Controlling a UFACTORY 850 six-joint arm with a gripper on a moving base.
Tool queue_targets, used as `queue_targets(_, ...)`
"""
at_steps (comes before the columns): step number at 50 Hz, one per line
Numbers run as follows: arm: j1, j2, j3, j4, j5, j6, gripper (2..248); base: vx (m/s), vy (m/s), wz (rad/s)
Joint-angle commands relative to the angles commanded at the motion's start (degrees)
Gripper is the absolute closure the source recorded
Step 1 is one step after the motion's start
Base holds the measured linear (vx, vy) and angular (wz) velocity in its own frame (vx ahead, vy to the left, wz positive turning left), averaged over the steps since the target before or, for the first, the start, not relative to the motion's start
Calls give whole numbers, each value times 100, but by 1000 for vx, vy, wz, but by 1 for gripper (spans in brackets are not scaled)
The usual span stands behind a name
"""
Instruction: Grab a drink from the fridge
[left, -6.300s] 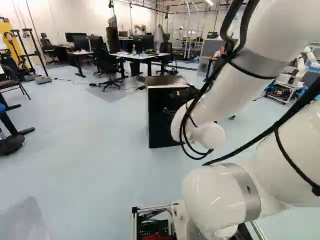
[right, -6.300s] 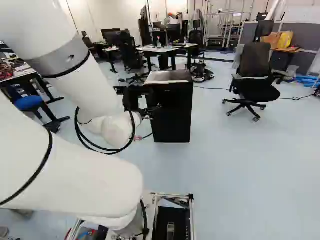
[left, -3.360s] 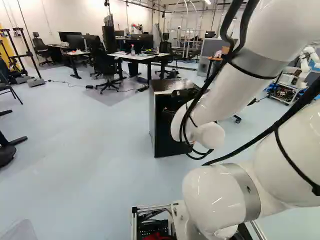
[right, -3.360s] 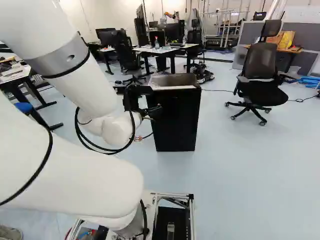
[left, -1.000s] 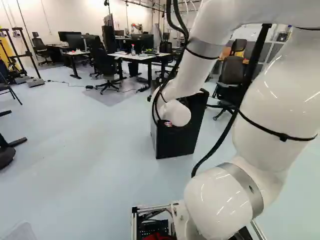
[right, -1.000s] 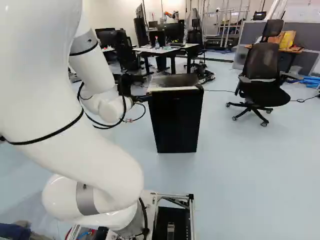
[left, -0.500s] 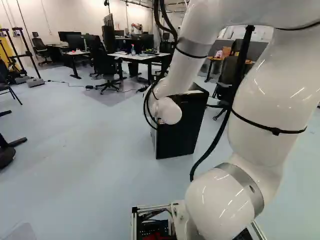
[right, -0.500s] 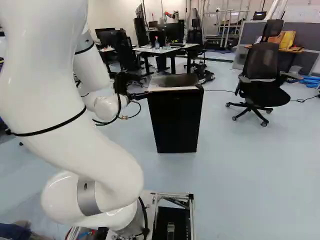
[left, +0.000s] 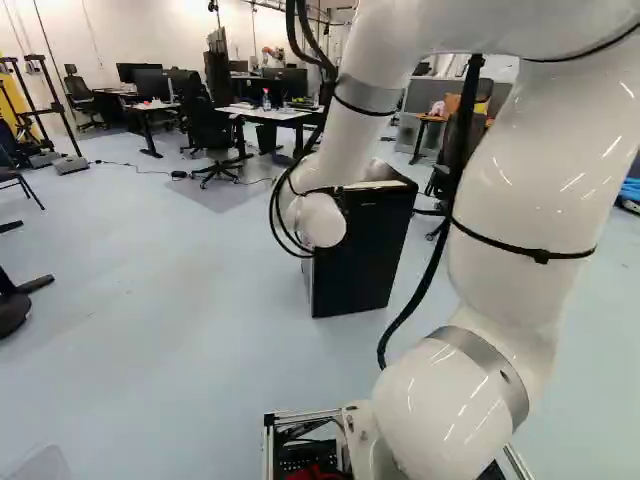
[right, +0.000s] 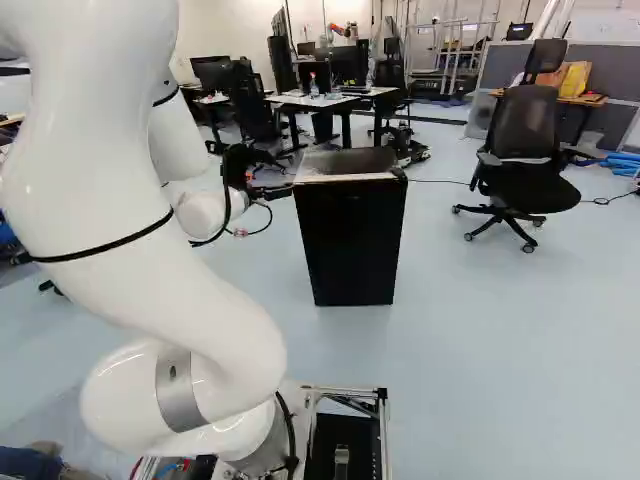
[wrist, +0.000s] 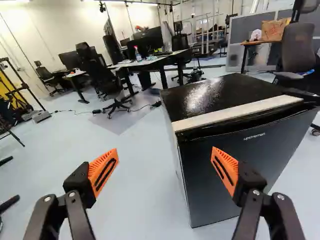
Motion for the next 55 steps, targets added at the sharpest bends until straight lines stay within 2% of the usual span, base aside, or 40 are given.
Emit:
queue_targets(20, 297, -308, -352, 715, 0, 0, 3, 0, 0, 0)
queue_targets(55, 862, -618, -702, 2010, 0, 0, 3, 0, 0, 0)
